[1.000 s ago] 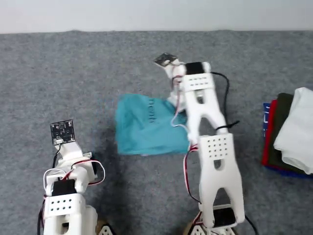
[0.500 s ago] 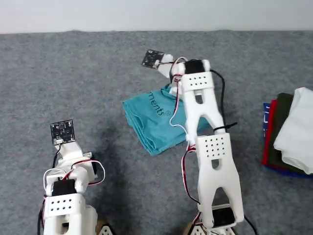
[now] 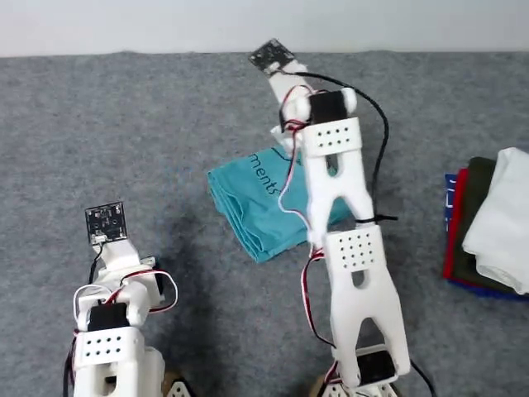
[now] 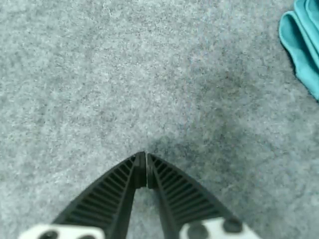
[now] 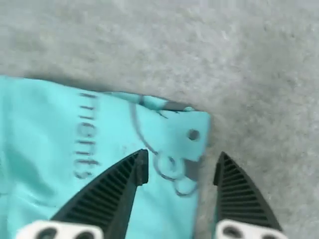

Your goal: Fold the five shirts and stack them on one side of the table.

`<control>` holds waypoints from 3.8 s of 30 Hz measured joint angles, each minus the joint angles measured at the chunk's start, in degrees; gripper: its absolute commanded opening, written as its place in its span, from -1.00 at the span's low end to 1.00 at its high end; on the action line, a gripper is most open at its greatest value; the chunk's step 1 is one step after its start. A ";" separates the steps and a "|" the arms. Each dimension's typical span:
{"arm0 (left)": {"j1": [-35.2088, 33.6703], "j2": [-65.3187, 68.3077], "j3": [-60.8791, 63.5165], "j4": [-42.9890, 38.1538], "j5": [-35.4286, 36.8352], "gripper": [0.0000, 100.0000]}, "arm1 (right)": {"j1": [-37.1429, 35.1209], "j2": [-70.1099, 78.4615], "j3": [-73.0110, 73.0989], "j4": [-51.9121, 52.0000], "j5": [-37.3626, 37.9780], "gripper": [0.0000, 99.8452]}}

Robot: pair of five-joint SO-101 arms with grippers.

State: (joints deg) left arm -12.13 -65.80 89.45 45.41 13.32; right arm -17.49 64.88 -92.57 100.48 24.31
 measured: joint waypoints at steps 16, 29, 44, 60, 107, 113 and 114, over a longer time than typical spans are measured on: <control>0.00 0.00 0.00 0.00 0.00 -0.97 | -4.66 -13.80 31.21 0.00 -12.84 -0.98; 0.00 0.00 0.00 0.00 0.00 -0.97 | -13.71 -22.68 54.59 0.00 -17.58 -0.98; 0.00 0.00 0.00 0.00 0.00 -0.97 | -16.26 -20.40 58.73 -0.44 -17.58 -0.98; 0.00 0.00 0.00 0.00 0.00 -0.97 | -14.95 -23.56 51.87 -17.41 -11.87 -0.98; 0.00 0.00 0.00 0.00 0.00 -0.97 | -8.18 -4.92 8.62 0.00 -13.98 -0.97; 0.00 0.00 0.00 0.00 0.00 -0.97 | -2.37 -11.34 23.91 0.00 -19.43 -0.64; 0.00 0.00 0.00 0.00 0.00 -0.97 | -1.41 -13.01 27.34 0.00 -20.22 -0.56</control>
State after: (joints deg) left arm -12.13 -65.80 89.45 45.41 13.32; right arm -18.90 51.87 -65.23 100.48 4.09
